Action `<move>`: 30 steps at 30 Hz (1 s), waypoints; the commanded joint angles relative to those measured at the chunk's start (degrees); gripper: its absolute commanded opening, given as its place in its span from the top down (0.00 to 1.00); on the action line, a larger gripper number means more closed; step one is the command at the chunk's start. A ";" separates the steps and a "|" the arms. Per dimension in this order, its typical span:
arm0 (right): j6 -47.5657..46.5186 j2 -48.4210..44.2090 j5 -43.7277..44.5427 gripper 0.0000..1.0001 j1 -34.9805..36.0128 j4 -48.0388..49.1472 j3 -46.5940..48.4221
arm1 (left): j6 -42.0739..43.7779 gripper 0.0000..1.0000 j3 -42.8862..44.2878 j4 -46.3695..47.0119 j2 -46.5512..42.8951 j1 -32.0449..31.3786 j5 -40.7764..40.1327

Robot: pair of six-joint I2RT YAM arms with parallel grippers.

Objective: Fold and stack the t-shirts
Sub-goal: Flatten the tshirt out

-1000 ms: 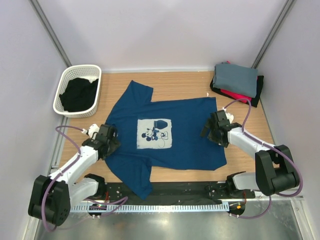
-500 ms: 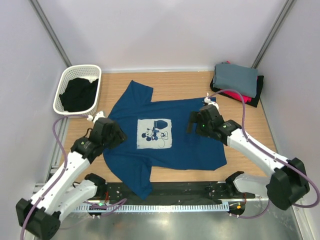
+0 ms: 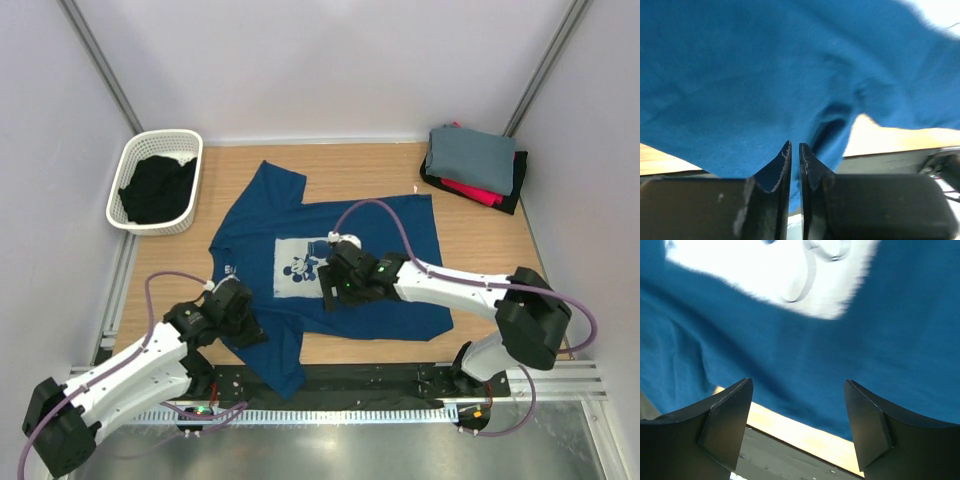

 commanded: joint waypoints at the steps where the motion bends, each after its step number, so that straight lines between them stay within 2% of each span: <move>1: 1.83 1.44 -0.12 0.21 3.30 2.84 5.71 | -5.18 0.89 -2.58 4.68 1.75 -3.60 1.78; 5: 2.00 4.43 -0.91 0.21 5.50 3.81 8.87 | -8.16 0.93 -4.07 2.93 2.37 -8.78 -0.59; 8: 1.57 6.19 -1.87 0.21 6.29 4.08 10.02 | -8.88 0.98 -5.84 2.31 3.50 -10.20 -0.95; 11: 1.48 7.07 -3.10 0.21 7.17 4.17 10.20 | -7.56 1.00 -3.30 -4.26 5.61 -11.25 -5.50; 13: 1.30 6.80 -3.19 0.20 7.61 4.17 9.94 | -7.38 1.00 0.73 -13.22 6.41 -11.87 -11.98; 15: 0.95 6.72 -2.84 0.20 8.67 4.43 9.06 | -9.66 1.00 1.98 -17.71 5.19 -14.23 -15.44; 20: 1.04 7.07 -3.46 0.20 10.95 4.69 8.62 | -15.20 1.00 -0.13 -18.08 5.18 -14.68 -16.07; 26: 1.30 9.09 -4.16 0.24 15.43 5.22 10.37 | -14.33 1.00 1.28 -18.61 9.48 -14.68 -15.28; 30: 1.13 12.07 -6.70 0.28 18.86 5.57 11.87 | -14.94 1.00 0.58 -18.52 7.91 -14.68 -15.45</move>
